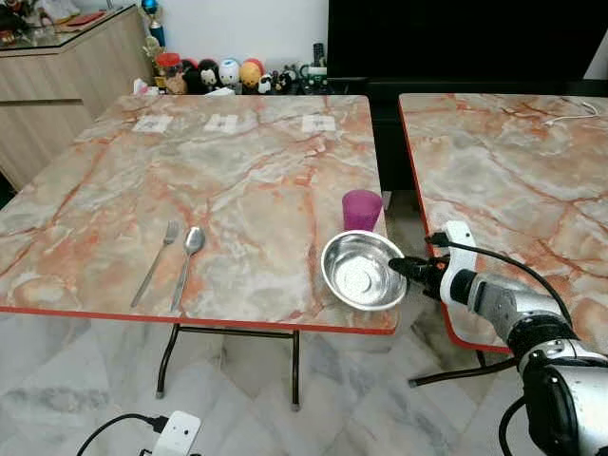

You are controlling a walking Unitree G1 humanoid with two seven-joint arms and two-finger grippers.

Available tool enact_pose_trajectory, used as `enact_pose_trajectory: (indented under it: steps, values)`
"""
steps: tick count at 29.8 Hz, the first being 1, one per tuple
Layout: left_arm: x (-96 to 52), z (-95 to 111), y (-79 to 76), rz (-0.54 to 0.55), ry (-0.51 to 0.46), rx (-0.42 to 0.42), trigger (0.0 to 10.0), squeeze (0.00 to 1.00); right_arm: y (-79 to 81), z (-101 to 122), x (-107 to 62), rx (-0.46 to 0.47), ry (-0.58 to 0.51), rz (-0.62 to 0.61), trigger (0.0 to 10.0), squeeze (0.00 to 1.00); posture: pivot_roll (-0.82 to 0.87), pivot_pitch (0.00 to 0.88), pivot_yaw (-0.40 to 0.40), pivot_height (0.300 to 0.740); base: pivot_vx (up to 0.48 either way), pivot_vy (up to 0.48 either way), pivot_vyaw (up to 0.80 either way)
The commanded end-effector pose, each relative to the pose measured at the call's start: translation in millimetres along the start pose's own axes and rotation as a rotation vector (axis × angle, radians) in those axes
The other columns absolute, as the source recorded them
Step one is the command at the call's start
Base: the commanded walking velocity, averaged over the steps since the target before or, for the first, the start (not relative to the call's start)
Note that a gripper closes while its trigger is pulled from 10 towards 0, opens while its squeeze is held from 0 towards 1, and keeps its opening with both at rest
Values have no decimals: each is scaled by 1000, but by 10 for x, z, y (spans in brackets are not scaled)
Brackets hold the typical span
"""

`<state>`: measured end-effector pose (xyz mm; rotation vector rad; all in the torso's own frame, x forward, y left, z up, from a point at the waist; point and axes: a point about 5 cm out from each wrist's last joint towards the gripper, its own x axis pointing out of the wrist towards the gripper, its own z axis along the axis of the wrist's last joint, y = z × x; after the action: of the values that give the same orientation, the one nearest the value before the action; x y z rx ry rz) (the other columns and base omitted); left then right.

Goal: Setting the table

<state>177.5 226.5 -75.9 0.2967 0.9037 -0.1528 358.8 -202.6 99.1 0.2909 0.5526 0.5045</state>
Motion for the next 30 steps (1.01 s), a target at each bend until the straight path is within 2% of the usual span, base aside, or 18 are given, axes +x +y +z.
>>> enact_pose_trajectory:
  steps: [1, 12, 13, 15, 30]
  values:
    - [-11, -64, -16, -9, 33, 12, 10000, 0, 21, -14, 15, 13, -11, 19, 10000, 0, -20, 0, 12, 740, 0, 0, 0]
    - [-9, -58, -17, -10, 30, 12, 10000, 0, 76, 10, 49, 16, -28, 53, 10000, 0, -14, 0, 10, 740, 0, 0, 0]
    - [-9, -57, -17, -10, 29, 12, 10000, 0, 85, 18, 53, 15, -29, 60, 8588, 0, -14, 0, 10, 740, 0, 0, 0]
    - [-8, -54, -18, -10, 29, 12, 10000, 0, 94, 25, 57, 12, -30, 66, 0, 0, -14, 0, 10, 740, 0, 0, 0]
    - [-6, -64, -46, -19, 33, 11, 10000, 0, 57, -40, 41, 16, -28, 50, 0, 0, -12, 0, 4, 740, 0, 0, 0]
